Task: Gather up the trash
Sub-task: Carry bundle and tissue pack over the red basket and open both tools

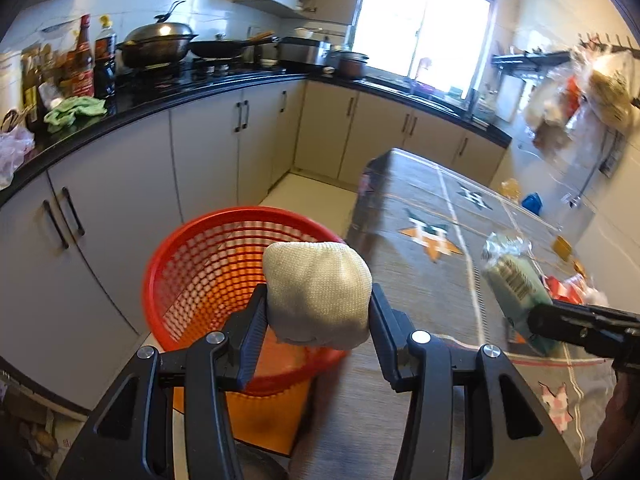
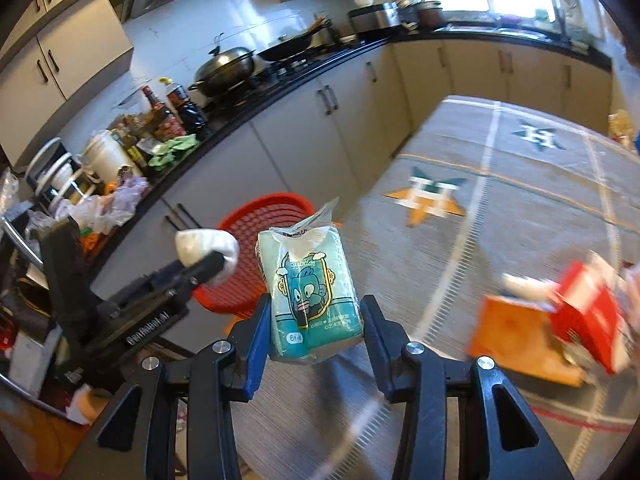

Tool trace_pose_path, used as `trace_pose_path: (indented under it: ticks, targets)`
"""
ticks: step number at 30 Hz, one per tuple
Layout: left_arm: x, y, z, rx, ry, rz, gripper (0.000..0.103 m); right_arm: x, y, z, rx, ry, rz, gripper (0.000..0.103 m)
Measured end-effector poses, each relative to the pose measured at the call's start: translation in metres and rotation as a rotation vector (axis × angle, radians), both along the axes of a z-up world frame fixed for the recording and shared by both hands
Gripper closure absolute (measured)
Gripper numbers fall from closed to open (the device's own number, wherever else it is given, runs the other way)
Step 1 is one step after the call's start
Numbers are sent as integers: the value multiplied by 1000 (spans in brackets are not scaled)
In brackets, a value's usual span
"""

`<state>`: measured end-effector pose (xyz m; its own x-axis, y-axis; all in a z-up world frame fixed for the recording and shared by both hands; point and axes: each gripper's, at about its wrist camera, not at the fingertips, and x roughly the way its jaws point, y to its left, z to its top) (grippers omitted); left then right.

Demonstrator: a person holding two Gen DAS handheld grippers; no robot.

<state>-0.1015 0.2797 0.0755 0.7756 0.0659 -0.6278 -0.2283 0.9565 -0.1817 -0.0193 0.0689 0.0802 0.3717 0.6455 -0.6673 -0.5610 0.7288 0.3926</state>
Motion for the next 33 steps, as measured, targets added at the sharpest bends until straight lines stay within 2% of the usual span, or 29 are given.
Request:
trace_pose_path:
  ticks: [7, 15, 18, 21, 23, 28, 33]
  targets:
    - [12, 35, -16, -19, 47, 54, 56, 22, 56, 1, 39, 34, 74, 55]
    - [21, 55, -31, -32, 77, 87, 56, 48, 104, -23, 48, 115, 83, 51]
    - [22, 57, -34, -34, 79, 94, 49, 55, 112, -33, 48, 139, 76, 46]
    - [20, 62, -34, -52, 77, 110, 38, 61, 112, -37, 65, 148, 56, 37]
    - [18, 64, -33, -62, 74, 118, 35, 61, 109, -36, 70, 143, 51, 37]
    - [11, 62, -28, -89, 56, 115, 35, 54, 87, -28, 95, 128, 35, 37]
    - [8, 33, -19, -58, 43, 62, 34, 35, 55, -23, 95, 87, 13, 37]
